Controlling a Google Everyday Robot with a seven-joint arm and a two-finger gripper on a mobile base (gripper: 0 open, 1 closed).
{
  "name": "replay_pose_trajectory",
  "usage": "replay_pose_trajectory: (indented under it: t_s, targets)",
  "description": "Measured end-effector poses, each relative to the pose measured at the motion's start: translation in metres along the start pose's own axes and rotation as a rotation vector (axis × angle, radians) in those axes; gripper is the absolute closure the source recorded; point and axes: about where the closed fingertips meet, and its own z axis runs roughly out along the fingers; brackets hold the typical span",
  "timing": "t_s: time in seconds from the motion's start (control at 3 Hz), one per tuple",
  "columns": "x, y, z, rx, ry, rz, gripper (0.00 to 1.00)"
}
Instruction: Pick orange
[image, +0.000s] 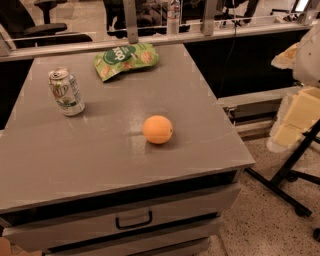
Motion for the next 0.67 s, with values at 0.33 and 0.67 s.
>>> replay_pose_trajectory:
  t_s: [0.33, 0.67]
  targets:
    - [-0.016, -0.002, 0.026, 0.004, -0.181, 0.047, 0.00]
    - [-0.040, -0.002, 0.040, 0.000, -0.370, 0.073, 0.00]
